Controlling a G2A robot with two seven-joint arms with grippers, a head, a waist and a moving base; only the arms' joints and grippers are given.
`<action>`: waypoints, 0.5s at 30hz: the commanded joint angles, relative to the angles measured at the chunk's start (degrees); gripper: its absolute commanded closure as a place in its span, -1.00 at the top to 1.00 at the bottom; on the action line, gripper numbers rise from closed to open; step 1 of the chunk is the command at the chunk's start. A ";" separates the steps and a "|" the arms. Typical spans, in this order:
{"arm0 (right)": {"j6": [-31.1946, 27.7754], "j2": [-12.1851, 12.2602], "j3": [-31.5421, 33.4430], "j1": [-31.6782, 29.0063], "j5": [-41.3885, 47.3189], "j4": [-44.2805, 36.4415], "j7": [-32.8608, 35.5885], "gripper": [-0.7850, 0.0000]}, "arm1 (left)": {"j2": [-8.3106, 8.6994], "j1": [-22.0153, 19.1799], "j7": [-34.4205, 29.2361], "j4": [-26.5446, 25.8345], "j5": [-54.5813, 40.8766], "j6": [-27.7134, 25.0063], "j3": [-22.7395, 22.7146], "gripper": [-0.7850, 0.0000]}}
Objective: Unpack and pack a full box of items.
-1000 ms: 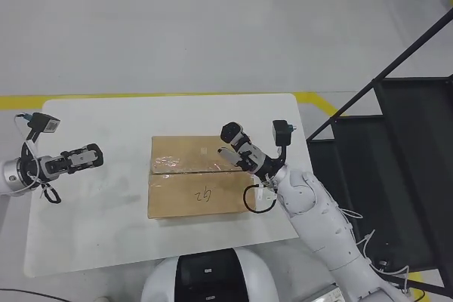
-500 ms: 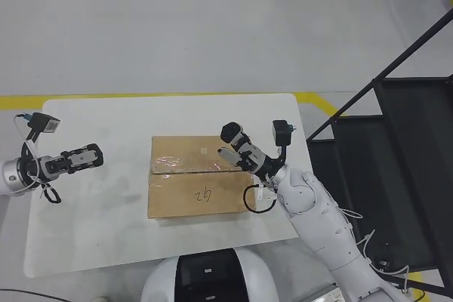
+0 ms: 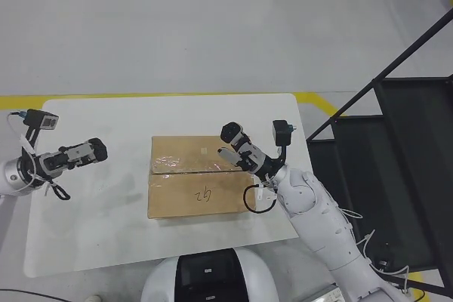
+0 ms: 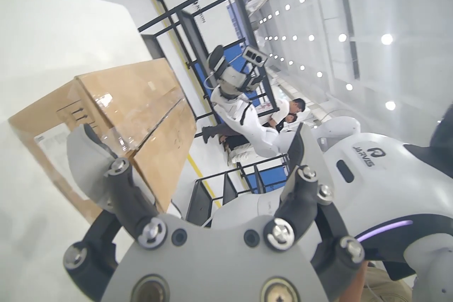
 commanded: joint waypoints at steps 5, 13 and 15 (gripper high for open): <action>0.00 0.00 0.00 0.00 0.00 0.00 0.00 1.00 | -0.60 0.92 -0.98 1.64 -7.41 -0.73 -1.26 1.00; 0.00 0.00 0.00 0.00 0.00 0.00 0.00 1.00 | -1.34 1.74 -0.62 2.88 -11.26 -0.02 -2.60 1.00; 0.00 0.00 0.00 0.00 0.00 0.00 0.00 1.00 | -1.51 1.98 -0.53 3.24 -11.97 -0.20 -3.05 1.00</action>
